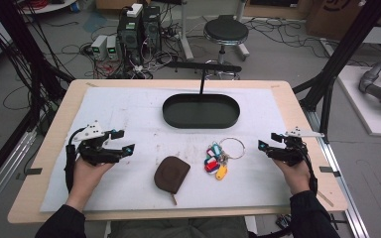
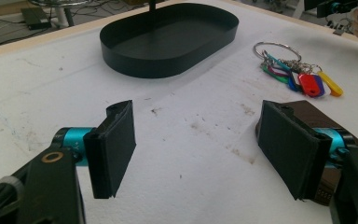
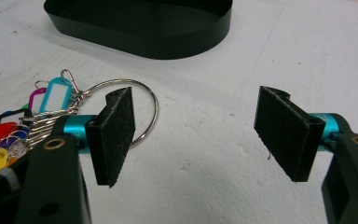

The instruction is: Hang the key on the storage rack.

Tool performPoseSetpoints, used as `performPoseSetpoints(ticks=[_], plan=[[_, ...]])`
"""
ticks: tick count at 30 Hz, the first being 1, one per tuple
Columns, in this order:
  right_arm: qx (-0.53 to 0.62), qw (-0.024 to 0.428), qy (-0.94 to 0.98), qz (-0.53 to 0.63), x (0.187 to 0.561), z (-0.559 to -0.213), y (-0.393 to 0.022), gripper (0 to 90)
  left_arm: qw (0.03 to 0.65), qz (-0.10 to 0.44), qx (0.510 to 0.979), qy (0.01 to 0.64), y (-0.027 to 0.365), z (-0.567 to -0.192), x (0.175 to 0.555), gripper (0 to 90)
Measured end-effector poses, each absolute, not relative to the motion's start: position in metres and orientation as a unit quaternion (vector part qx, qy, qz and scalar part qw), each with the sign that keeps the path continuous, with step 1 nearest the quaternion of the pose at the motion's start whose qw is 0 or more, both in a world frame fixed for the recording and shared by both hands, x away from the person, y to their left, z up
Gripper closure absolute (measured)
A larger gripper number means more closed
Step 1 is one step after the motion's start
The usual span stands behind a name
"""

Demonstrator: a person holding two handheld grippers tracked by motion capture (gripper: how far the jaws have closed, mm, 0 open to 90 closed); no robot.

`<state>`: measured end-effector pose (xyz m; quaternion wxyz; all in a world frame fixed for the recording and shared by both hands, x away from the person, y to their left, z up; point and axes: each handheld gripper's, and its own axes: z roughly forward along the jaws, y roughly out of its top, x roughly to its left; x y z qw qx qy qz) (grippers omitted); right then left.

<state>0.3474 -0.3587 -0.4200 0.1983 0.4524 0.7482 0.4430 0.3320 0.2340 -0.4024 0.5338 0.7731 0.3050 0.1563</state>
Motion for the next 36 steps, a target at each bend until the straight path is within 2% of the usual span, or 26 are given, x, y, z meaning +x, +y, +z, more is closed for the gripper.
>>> performPoseSetpoints(ticks=[7,17,27,28,35,36], plan=[[0.459,0.198,0.749,0.435,0.349,-0.422,-0.355,32.3,0.536,0.158,0.77,0.308,0.233,-0.403,0.331,27.7],[0.459,0.185,0.762,0.417,0.356,-0.429,-0.343,47.6,0.535,0.159,0.77,0.311,0.233,-0.404,0.332,27.7],[0.458,0.162,0.783,0.387,0.37,-0.441,-0.317,57.4,0.53,0.158,0.772,0.312,0.231,-0.405,0.333,27.8],[0.455,0.162,0.789,0.38,0.371,-0.442,-0.312,60.8,0.53,0.157,0.773,0.312,0.231,-0.405,0.333,27.7],[0.447,0.164,0.803,0.359,0.375,-0.447,-0.301,66.0,0.53,0.156,0.772,0.316,0.23,-0.406,0.333,27.7],[0.441,0.175,0.809,0.348,0.375,-0.448,-0.298,69.4,0.53,0.156,0.772,0.316,0.23,-0.406,0.332,27.8]])
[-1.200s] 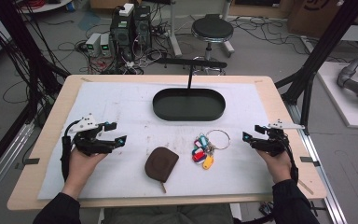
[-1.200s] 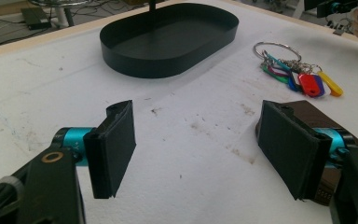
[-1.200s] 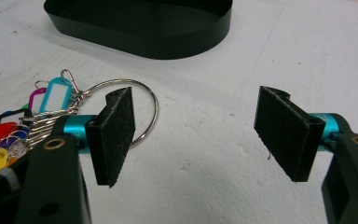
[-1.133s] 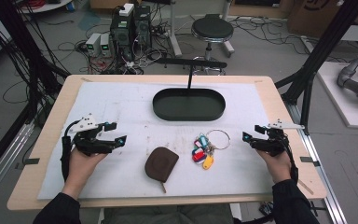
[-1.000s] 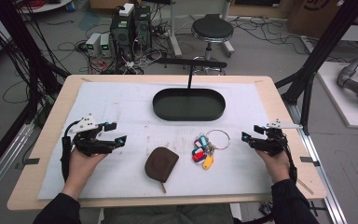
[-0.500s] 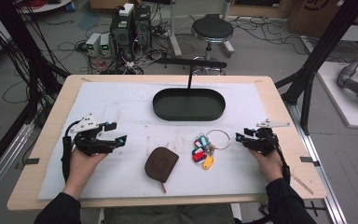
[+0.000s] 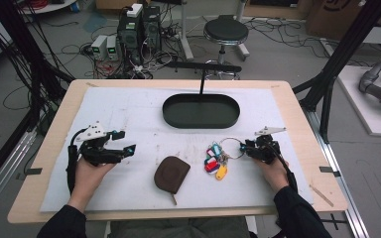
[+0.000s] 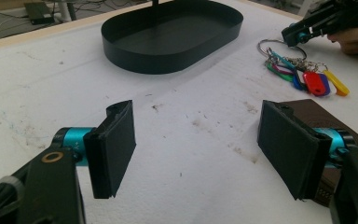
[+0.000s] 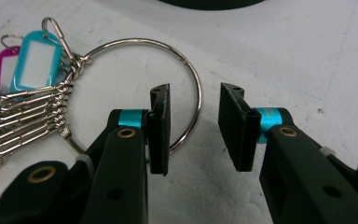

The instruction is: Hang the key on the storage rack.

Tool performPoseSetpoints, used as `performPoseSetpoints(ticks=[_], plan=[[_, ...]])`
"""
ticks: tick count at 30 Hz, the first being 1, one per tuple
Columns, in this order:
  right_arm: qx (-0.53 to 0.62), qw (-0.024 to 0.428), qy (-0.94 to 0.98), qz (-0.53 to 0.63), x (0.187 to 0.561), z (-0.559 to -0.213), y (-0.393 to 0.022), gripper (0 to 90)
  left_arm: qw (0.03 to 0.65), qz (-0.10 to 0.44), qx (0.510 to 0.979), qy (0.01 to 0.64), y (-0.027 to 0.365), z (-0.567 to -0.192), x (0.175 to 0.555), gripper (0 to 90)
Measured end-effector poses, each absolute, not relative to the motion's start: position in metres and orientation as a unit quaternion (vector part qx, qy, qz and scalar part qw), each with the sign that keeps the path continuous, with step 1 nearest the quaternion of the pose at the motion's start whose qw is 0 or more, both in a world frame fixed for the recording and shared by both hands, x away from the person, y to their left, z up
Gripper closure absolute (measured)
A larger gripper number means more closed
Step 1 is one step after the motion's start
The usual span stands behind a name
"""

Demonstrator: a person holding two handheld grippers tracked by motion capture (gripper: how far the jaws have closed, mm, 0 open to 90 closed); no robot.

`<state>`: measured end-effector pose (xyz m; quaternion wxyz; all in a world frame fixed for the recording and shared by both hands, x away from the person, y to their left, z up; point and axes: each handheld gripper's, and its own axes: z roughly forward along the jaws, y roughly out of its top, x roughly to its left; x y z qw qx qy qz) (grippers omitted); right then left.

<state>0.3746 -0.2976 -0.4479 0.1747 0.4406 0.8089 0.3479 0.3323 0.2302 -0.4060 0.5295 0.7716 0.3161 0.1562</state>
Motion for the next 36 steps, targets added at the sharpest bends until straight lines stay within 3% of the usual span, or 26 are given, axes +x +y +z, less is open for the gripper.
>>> performPoseSetpoints(ticks=[8,14,21,23,24,27,29,36], plan=[[0.424,0.192,0.818,0.338,0.371,-0.448,-0.291,84.2,0.527,0.157,0.773,0.316,0.228,-0.407,0.333,27.8],[0.435,0.167,0.806,0.364,0.374,-0.446,-0.298,90.0,0.526,0.156,0.774,0.315,0.227,-0.407,0.332,27.8],[0.441,0.164,0.797,0.378,0.374,-0.441,-0.301,90.0,0.527,0.155,0.774,0.314,0.228,-0.407,0.332,27.7],[0.449,0.16,0.799,0.367,0.376,-0.444,-0.299,78.6,0.526,0.155,0.775,0.314,0.228,-0.407,0.332,27.8],[0.447,0.16,0.803,0.359,0.376,-0.446,-0.297,78.0,0.524,0.154,0.777,0.313,0.227,-0.407,0.332,27.8],[0.433,0.18,0.816,0.339,0.374,-0.447,-0.291,78.8,0.522,0.153,0.778,0.313,0.226,-0.407,0.332,27.8],[0.425,0.196,0.82,0.329,0.372,-0.447,-0.286,85.3,0.521,0.154,0.779,0.312,0.226,-0.408,0.332,27.8],[0.432,0.185,0.815,0.339,0.373,-0.447,-0.287,88.1,0.521,0.154,0.78,0.312,0.225,-0.407,0.331,27.8]])
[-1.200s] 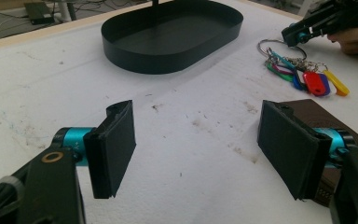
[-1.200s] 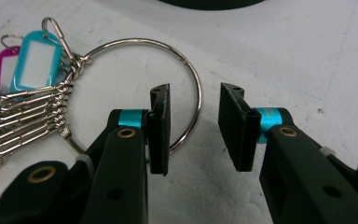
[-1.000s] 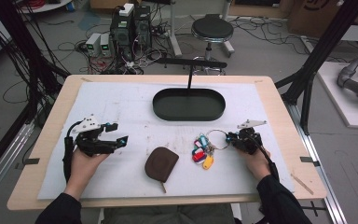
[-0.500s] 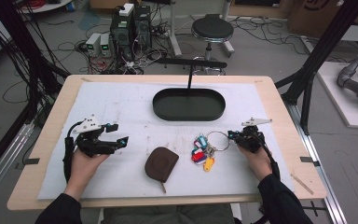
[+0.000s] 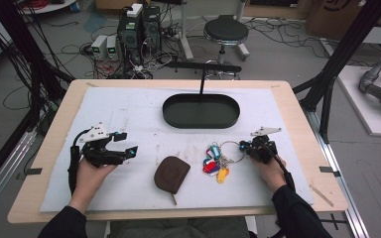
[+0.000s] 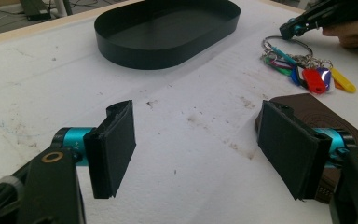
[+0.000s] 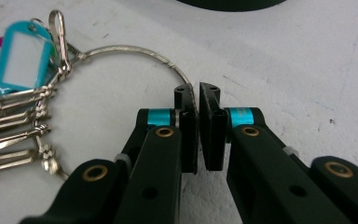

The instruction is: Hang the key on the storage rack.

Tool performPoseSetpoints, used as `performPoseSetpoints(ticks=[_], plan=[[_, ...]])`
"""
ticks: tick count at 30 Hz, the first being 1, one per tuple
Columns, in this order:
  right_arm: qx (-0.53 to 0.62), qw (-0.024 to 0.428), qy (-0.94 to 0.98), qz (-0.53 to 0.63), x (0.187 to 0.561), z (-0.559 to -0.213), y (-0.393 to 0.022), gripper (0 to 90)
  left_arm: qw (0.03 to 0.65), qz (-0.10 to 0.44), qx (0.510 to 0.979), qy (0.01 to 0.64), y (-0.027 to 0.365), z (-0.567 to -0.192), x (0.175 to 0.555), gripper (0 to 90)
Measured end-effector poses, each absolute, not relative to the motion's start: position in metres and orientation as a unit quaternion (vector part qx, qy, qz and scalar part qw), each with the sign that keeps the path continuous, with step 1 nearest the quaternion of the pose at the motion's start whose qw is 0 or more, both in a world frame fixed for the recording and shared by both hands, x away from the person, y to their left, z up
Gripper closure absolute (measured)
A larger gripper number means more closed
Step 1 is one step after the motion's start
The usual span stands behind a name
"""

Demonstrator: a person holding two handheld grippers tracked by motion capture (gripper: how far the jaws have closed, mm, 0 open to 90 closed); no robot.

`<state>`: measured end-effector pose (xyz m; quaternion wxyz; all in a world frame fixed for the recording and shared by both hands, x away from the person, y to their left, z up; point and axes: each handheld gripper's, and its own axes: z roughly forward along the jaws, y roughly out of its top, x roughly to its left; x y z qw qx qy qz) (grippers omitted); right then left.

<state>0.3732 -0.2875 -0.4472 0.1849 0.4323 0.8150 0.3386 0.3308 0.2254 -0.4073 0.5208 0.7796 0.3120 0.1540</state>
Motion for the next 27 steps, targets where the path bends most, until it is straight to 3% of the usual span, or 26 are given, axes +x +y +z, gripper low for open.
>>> performPoseSetpoints(ticks=[13,27], plan=[[0.424,0.184,0.801,0.38,0.372,-0.441,-0.288,88.1,0.521,0.152,0.779,0.313,0.225,-0.408,0.33,27.8],[0.409,0.132,0.766,0.479,0.364,-0.423,-0.285,87.8,0.522,0.155,0.78,0.309,0.226,-0.408,0.33,27.8]])
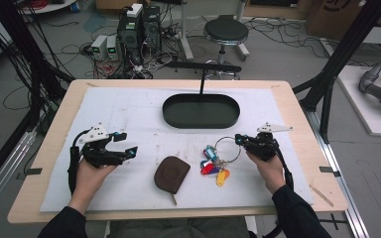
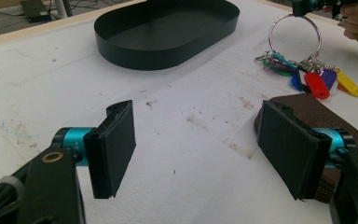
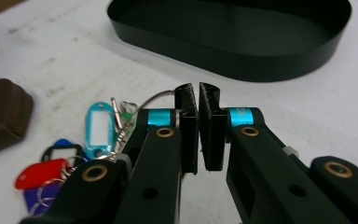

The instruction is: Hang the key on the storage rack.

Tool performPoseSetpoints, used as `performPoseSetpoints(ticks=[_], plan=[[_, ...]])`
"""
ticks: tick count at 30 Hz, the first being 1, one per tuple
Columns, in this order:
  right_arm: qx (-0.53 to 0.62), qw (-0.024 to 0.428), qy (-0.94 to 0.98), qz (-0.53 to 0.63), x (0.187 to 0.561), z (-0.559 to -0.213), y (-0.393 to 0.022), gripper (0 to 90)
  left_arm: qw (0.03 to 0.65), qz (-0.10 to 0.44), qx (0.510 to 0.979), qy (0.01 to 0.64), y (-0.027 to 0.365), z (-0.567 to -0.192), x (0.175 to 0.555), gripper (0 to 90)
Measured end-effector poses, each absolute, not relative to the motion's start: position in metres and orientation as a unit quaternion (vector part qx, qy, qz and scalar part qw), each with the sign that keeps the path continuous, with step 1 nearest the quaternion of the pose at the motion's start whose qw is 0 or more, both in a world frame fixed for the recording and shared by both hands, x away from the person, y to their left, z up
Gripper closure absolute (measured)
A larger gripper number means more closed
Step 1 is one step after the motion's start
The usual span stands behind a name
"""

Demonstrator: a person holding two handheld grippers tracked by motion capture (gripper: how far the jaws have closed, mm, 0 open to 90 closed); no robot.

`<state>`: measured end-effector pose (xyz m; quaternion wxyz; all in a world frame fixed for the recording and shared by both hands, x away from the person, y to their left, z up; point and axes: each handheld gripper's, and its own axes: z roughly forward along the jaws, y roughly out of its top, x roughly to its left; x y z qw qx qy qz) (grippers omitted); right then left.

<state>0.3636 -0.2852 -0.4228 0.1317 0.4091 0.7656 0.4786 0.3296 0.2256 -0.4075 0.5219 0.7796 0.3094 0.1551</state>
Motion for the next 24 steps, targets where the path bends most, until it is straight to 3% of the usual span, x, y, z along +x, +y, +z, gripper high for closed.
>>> performPoseSetpoints(ticks=[13,24], plan=[[0.384,0.072,0.78,0.489,0.358,-0.42,-0.274,85.5,0.524,0.155,0.779,0.308,0.226,-0.407,0.329,27.8],[0.355,0.083,0.79,0.493,0.349,-0.409,-0.271,87.6,0.524,0.154,0.78,0.306,0.225,-0.407,0.329,27.8]])
